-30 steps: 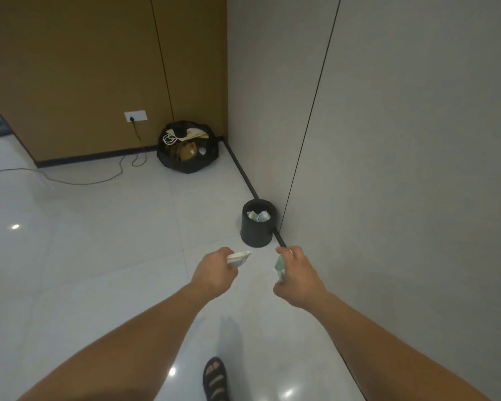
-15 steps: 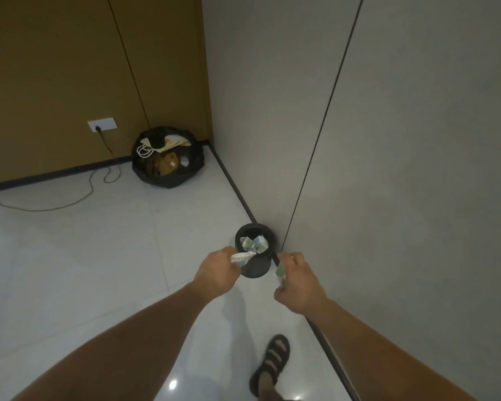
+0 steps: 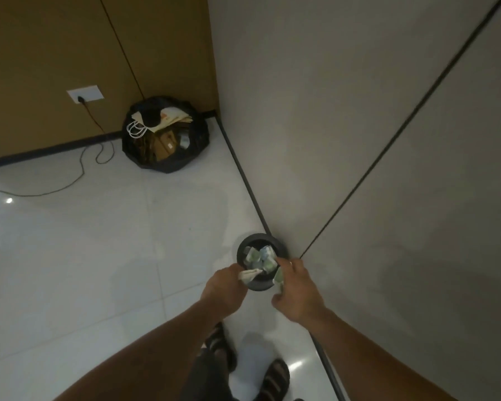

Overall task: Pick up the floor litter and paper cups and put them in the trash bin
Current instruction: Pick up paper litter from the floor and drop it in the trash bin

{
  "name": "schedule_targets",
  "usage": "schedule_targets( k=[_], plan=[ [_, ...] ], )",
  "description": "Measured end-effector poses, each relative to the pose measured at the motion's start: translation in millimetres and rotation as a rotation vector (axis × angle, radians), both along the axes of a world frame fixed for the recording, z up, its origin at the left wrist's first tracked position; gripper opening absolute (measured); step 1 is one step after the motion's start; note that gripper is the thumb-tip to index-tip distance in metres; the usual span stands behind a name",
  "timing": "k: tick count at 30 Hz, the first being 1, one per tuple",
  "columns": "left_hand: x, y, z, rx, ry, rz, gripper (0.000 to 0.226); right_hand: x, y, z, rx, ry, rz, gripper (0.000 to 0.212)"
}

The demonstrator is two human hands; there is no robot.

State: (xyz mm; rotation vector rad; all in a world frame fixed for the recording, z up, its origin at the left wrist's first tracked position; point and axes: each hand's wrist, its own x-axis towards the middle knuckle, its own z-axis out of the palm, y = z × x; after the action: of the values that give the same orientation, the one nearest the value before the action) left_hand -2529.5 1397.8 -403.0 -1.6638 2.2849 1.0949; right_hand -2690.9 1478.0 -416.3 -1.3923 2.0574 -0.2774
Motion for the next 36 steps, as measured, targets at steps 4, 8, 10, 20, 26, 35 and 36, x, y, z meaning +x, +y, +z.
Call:
schedule_targets(
  k=[4, 8, 10, 20, 26, 35, 36],
  plan=[
    [-26.2, -58.1, -61.9, 0.077, 0.007, -0.033, 0.02, -20.3, -50.3, -50.0, 0.044, 0.021, -0.017, 0.081],
    [-49.9, -113.2, -142.8, 0.135, -0.046, -0.077, 0.019, -35.6, -100.5, -121.9, 0.1, 0.023, -0.066, 0.076],
    [-57.9, -135.0, -186.8, 0.165, -0.06, -0.064, 0.014, -42.1, -125.3, -166.2, 0.106, 0.047, -0.067, 0.071],
    [-86.9, -187.3, -421.1, 0.034, -0.042, -0.193, 0.025, -68.3, -208.7, -417.8, 0.089, 0.179, 0.076, 0.078],
    [-82.5, -184.6, -493.2, -0.102, -0.051, -0.293, 0.063, -77.7, -222.1, -484.4, 0.063, 0.286, 0.153, 0.099],
    [-66.8, -187.4, -430.6, -0.009, -0.092, -0.201, 0.066, -71.6, -194.0, -424.2, 0.11, 0.226, 0.093, 0.093],
    [-67.7, -190.4, -414.7, -0.016, -0.082, -0.19, 0.066, -70.9, -193.6, -409.2, 0.108, 0.216, 0.08, 0.091]
  ],
)
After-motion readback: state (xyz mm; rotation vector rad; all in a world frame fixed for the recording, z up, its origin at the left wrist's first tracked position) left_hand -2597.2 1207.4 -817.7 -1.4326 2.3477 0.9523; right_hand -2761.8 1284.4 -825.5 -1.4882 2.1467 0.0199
